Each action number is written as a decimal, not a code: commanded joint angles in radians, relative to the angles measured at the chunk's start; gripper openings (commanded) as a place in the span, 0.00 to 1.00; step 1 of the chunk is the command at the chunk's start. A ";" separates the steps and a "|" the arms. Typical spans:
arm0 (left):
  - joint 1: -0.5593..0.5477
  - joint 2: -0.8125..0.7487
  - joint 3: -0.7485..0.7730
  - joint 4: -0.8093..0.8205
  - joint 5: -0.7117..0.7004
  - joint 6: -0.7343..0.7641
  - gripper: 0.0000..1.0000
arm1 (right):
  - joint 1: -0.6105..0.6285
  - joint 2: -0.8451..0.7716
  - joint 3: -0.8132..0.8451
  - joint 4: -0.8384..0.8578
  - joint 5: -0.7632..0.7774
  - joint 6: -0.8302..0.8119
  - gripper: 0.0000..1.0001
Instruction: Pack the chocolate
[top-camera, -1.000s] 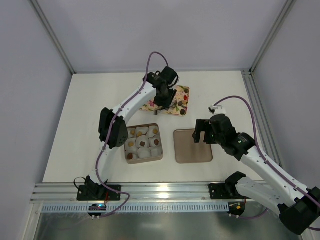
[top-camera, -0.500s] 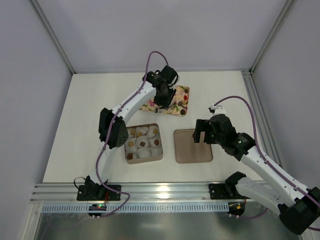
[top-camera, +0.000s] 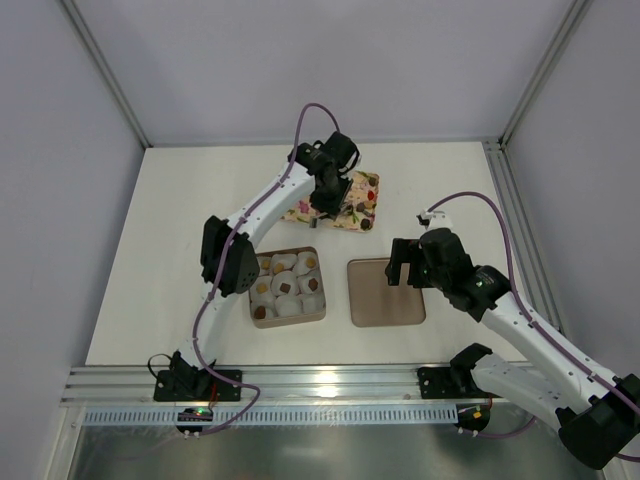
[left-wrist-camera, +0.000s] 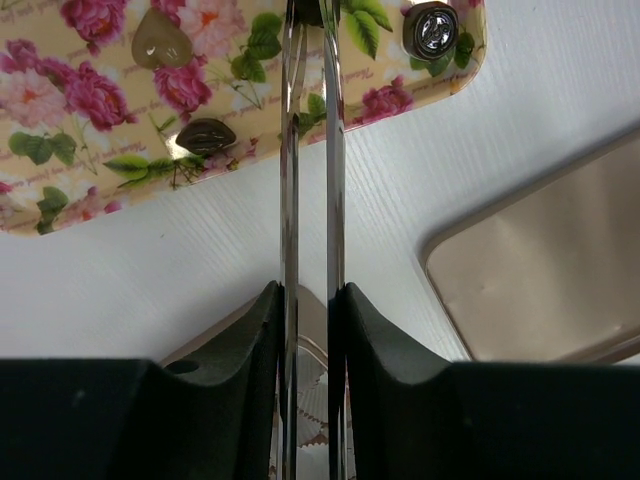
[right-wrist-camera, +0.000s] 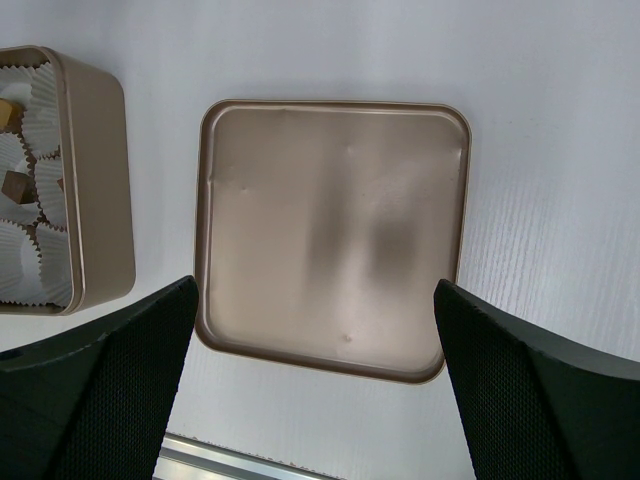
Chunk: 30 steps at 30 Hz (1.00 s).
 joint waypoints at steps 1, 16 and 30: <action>-0.004 -0.049 0.048 0.011 -0.038 0.004 0.23 | -0.002 -0.001 -0.001 0.032 -0.002 0.001 1.00; -0.001 -0.170 0.022 -0.011 -0.072 -0.007 0.22 | -0.002 0.008 -0.001 0.046 -0.004 0.000 1.00; -0.002 -0.479 -0.277 -0.003 -0.061 -0.039 0.21 | -0.002 0.079 0.008 0.119 -0.035 0.003 1.00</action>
